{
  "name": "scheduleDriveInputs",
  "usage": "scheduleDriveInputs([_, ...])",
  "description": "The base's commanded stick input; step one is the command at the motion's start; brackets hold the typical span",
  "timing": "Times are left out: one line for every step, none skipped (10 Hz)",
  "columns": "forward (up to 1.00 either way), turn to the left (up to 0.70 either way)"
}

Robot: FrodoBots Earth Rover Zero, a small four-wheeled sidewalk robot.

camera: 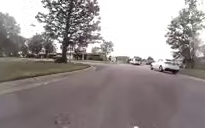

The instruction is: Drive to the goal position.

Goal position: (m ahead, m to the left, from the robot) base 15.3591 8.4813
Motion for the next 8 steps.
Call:
scheduleDriveInputs([0.7,0.0])
scheduleDriveInputs([0.7,0.0])
scheduleDriveInputs([0.7,0.0])
scheduleDriveInputs([0.7,0.0])
scheduleDriveInputs([0.7,0.0])
scheduleDriveInputs([0.7,0.0])
scheduleDriveInputs([0.7,0.0])
scheduleDriveInputs([0.7,0.0])
